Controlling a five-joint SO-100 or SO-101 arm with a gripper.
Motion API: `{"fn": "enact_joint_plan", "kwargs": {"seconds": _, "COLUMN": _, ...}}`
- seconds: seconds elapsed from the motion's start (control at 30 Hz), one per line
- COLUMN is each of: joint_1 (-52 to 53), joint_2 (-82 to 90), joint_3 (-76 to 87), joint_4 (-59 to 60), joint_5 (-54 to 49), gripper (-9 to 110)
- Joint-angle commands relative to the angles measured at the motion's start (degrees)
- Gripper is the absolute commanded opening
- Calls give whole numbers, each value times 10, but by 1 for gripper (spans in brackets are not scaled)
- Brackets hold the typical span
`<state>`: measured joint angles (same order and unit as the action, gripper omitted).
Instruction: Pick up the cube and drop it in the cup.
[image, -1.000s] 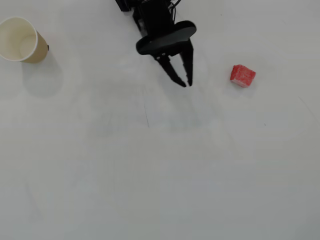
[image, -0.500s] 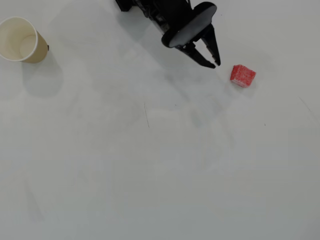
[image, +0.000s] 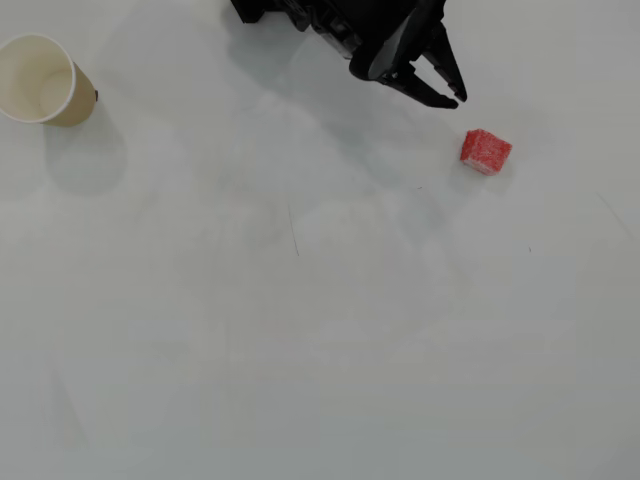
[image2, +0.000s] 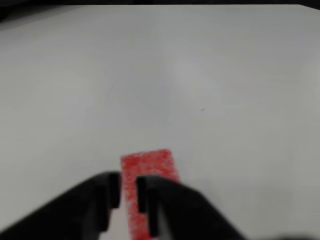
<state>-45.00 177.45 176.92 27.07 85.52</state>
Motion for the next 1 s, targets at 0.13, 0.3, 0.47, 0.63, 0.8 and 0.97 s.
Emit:
{"fn": "enact_joint_plan", "kwargs": {"seconds": 0.13, "joint_1": -32, "joint_2": 23, "joint_3": 20, "joint_4": 17, "joint_5": -5, "gripper": 0}}
{"fn": "enact_joint_plan", "kwargs": {"seconds": 0.3, "joint_1": -25, "joint_2": 18, "joint_3": 20, "joint_4": 4, "joint_5": -5, "gripper": 0}}
{"fn": "enact_joint_plan", "kwargs": {"seconds": 0.47, "joint_1": -15, "joint_2": -12, "joint_3": 20, "joint_4": -55, "joint_5": -5, "gripper": 0}}
{"fn": "enact_joint_plan", "kwargs": {"seconds": 0.63, "joint_1": -10, "joint_2": -55, "joint_3": 20, "joint_4": -72, "joint_5": -5, "gripper": 0}}
{"fn": "enact_joint_plan", "kwargs": {"seconds": 0.8, "joint_1": -3, "joint_2": -91, "joint_3": 5, "joint_4": -78, "joint_5": -5, "gripper": 19}}
{"fn": "enact_joint_plan", "kwargs": {"seconds": 0.97, "joint_1": -2, "joint_2": -149, "joint_3": -44, "joint_4": -85, "joint_5": -5, "gripper": 30}}
